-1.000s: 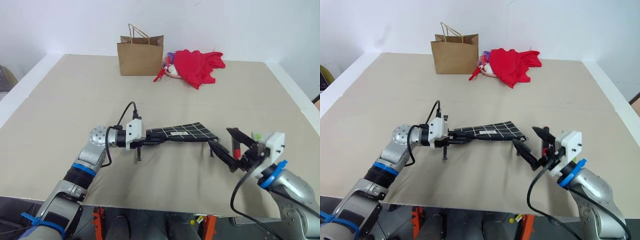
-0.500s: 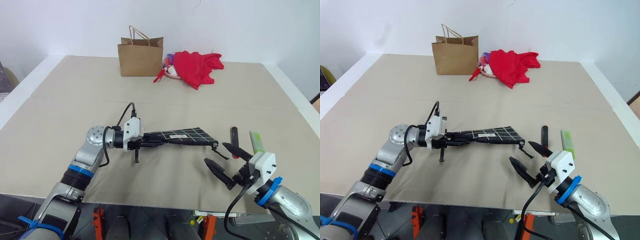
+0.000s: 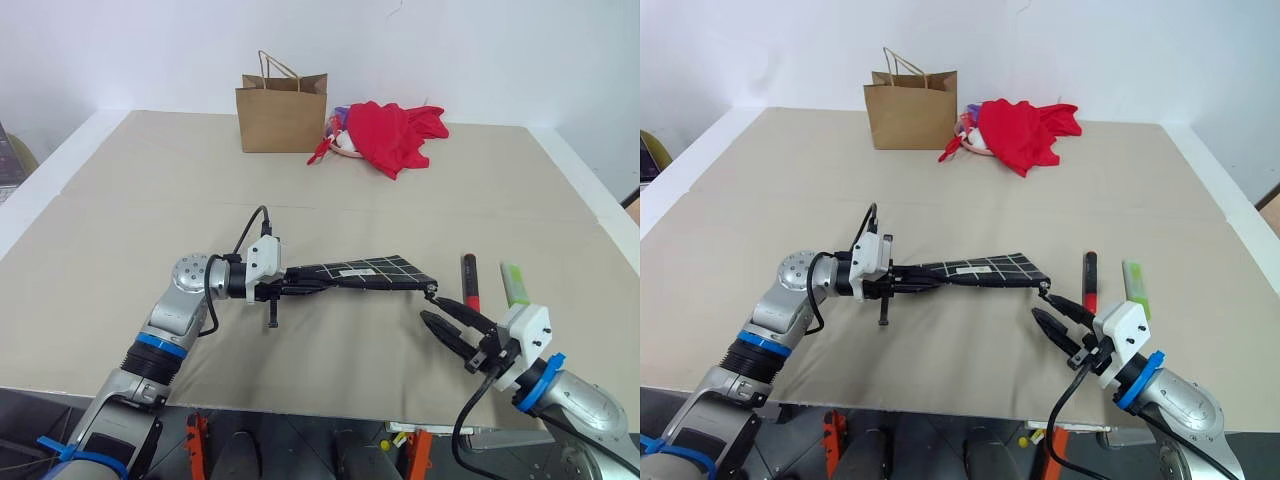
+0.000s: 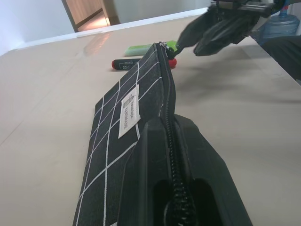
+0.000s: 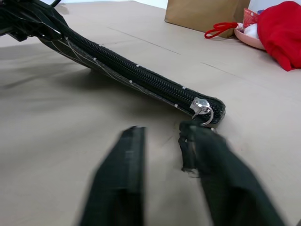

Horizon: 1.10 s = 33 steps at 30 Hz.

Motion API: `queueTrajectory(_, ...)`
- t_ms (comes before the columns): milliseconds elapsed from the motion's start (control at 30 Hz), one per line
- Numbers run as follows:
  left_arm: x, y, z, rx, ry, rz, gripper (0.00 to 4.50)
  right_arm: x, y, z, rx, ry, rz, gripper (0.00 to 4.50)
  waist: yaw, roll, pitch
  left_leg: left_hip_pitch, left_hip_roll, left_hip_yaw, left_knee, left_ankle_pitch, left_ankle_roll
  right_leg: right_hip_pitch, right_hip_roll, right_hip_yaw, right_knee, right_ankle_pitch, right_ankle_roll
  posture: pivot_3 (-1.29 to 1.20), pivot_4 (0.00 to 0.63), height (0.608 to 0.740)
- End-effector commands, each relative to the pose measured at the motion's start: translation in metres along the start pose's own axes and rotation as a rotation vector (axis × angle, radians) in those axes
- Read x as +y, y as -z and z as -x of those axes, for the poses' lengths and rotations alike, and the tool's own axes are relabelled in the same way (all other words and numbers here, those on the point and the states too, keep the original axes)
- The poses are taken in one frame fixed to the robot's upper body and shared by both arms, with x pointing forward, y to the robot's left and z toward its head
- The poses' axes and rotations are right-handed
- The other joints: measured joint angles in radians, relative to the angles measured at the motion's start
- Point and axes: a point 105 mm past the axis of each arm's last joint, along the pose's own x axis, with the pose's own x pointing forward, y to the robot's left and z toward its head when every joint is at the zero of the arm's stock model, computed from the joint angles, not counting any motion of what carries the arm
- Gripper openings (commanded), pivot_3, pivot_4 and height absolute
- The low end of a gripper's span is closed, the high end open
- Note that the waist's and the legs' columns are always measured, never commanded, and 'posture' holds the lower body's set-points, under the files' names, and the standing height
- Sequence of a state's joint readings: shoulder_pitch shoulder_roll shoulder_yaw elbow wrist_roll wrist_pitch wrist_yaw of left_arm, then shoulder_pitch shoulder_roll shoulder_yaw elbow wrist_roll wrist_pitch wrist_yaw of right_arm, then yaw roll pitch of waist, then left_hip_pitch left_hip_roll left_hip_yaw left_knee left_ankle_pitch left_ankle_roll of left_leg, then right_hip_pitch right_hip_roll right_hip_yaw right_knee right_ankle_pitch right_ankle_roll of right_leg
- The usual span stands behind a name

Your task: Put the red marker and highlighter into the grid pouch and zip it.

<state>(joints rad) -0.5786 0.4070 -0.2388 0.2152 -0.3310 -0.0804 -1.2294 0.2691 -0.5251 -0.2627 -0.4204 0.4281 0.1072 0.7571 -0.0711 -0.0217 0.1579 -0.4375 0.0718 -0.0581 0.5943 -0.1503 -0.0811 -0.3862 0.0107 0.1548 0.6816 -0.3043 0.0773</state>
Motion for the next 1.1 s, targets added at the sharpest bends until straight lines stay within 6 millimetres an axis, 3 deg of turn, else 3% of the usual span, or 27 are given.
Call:
queueTrajectory(33,0.001,-0.011,-0.001,-0.025,-0.004,-0.037,0.00,-0.004,-0.007,0.002,-0.018,0.007,0.020,0.08,0.000,0.000,0.000,0.000,0.000,0.000,0.000,0.000,0.000,0.000,0.000,0.000,0.000,0.000,0.000,0.00,0.150,0.740)
queueTrajectory(267,-0.002,-0.010,-0.001,-0.027,-0.004,-0.030,0.00,-0.002,-0.005,0.001,-0.009,-0.016,0.020,0.08,0.000,0.000,0.000,0.000,0.000,0.000,0.000,0.000,0.000,0.000,0.000,0.000,0.000,0.000,0.000,0.00,0.150,0.740)
queueTrajectory(467,-0.003,-0.012,-0.005,-0.031,-0.008,-0.025,0.00,0.015,-0.007,-0.013,-0.005,-0.131,0.024,0.08,0.000,0.000,0.000,0.000,0.000,0.000,0.000,0.000,0.000,0.000,0.000,0.000,0.000,0.000,0.000,0.00,0.150,0.740)
queueTrajectory(1100,-0.006,-0.011,-0.014,-0.045,-0.008,-0.053,0.00,0.071,-0.068,-0.080,-0.129,-0.445,0.051,0.08,-0.001,0.000,0.000,0.000,0.000,-0.001,0.001,0.000,0.000,0.000,0.000,0.000,0.000,0.001,0.001,0.00,0.150,0.740)
